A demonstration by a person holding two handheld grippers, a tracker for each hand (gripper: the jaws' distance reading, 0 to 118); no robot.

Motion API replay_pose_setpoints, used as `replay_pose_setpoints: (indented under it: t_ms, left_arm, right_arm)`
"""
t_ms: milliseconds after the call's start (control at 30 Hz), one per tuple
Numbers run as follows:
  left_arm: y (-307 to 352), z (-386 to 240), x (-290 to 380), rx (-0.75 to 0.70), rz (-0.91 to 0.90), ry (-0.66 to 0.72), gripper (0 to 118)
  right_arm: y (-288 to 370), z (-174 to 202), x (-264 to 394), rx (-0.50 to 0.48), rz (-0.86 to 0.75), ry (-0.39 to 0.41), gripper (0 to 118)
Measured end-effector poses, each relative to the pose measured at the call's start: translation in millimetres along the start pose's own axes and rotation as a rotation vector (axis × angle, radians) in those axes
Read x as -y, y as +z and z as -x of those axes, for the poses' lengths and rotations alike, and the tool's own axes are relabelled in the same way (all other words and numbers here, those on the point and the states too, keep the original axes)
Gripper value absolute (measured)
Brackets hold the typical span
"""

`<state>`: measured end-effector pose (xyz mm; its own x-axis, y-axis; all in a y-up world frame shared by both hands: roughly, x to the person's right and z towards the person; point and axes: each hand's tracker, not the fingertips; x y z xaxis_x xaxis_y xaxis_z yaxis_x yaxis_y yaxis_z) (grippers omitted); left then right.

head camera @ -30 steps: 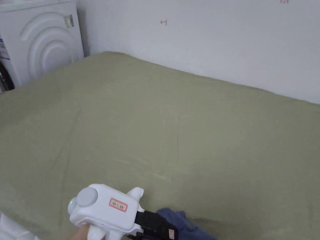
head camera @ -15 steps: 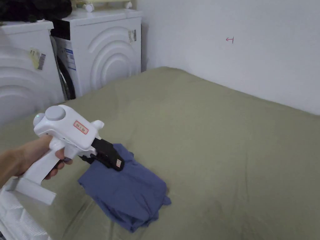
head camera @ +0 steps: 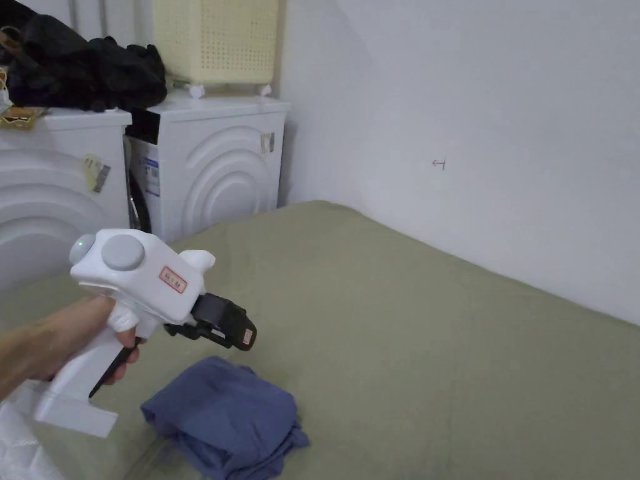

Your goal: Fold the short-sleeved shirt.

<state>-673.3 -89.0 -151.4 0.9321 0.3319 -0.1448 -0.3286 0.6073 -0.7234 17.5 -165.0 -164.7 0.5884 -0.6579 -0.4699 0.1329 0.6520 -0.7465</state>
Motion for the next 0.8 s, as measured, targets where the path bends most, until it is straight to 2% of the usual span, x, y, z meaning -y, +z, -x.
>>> replay_pose_setpoints:
  t_ms: [33,67,100,200,267,300,400,467,500,533,667,800]
  left_arm:
    - [8.7,-30.4,10.4,0.030,-0.058,-0.030,65]
    - [9.3,-57.8,17.8,0.031,-0.111,-0.035,14]
    - [9.5,-94.1,25.5,0.010,-0.102,-0.073,2]
    - [22.8,-205.4,62.5,0.127,-0.180,-0.165,2]
    - [25.0,-268.5,82.2,0.064,-0.329,-0.225,1]
    - [25.3,-300.0,92.5,0.081,-0.385,-0.245,2]
    - [17.9,-379.9,121.1,0.011,-0.544,-0.274,1]
    - [14.2,-414.0,133.1,-0.031,-0.656,-0.264,2]
    - [13.1,-426.5,134.2,-0.043,-0.684,-0.293,2]
    - [14.0,-444.2,136.4,-0.075,-0.715,-0.302,2]
    - [16.4,-469.1,134.9,-0.063,-0.707,-0.355,2]
    - [22.8,-472.0,137.1,-0.059,-0.713,-0.358,2]
  right_arm:
    - [9.2,9.4,-8.2,0.034,-0.027,0.062,0]
    - [15.8,17.2,-14.6,0.065,-0.061,0.106,0]
    - [22.5,28.1,-22.4,0.133,-0.094,0.166,0]
    - [41.2,57.0,-42.6,0.282,-0.223,0.340,0]
    - [47.2,78.8,-50.4,0.463,-0.330,0.440,0]
    - [49.4,84.6,-54.3,0.513,-0.374,0.487,0]
    - [62.6,105.7,-56.0,0.721,-0.517,0.583,0]
    - [75.2,106.5,-57.4,0.748,-0.593,0.644,0]
    - [80.8,109.5,-57.7,0.810,-0.623,0.671,0]
    - [86.4,111.3,-58.5,0.855,-0.635,0.686,0]
    - [105.3,111.9,-59.1,0.878,-0.636,0.686,0]
    - [116.5,105.6,-62.8,0.843,-0.649,0.633,0]
